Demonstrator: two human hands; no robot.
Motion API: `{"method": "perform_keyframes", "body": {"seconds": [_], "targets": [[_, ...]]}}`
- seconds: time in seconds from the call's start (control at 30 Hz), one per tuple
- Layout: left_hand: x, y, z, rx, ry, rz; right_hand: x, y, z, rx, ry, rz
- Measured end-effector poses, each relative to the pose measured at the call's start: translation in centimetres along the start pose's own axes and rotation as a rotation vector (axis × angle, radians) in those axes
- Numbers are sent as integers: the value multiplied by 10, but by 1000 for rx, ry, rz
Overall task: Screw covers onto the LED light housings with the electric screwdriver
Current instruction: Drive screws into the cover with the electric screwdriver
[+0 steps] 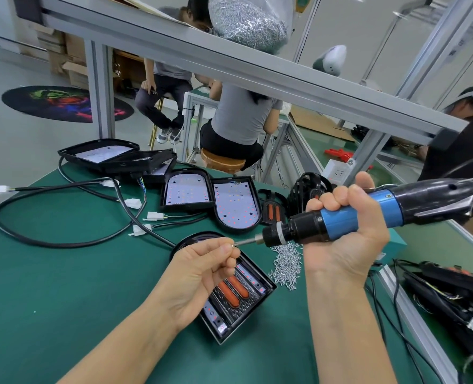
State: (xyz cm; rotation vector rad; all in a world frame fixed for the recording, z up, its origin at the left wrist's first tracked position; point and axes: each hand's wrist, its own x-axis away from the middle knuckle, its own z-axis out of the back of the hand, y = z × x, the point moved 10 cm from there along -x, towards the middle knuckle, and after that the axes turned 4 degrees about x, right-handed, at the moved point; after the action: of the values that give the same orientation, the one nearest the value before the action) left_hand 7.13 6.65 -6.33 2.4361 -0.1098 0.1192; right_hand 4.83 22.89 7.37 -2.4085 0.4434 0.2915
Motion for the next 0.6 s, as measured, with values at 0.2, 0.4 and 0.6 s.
{"method": "perform_keyframes", "body": {"seconds": [0.2, 0.4, 0.6], "targets": [[0, 0, 0, 13, 1, -2, 1, 0, -2, 15, -9, 7], [0, 0, 3, 30, 9, -17, 1, 2, -1, 17, 6, 7], [5, 20, 6, -157, 69, -248, 2, 5, 5, 17, 36, 35]]}}
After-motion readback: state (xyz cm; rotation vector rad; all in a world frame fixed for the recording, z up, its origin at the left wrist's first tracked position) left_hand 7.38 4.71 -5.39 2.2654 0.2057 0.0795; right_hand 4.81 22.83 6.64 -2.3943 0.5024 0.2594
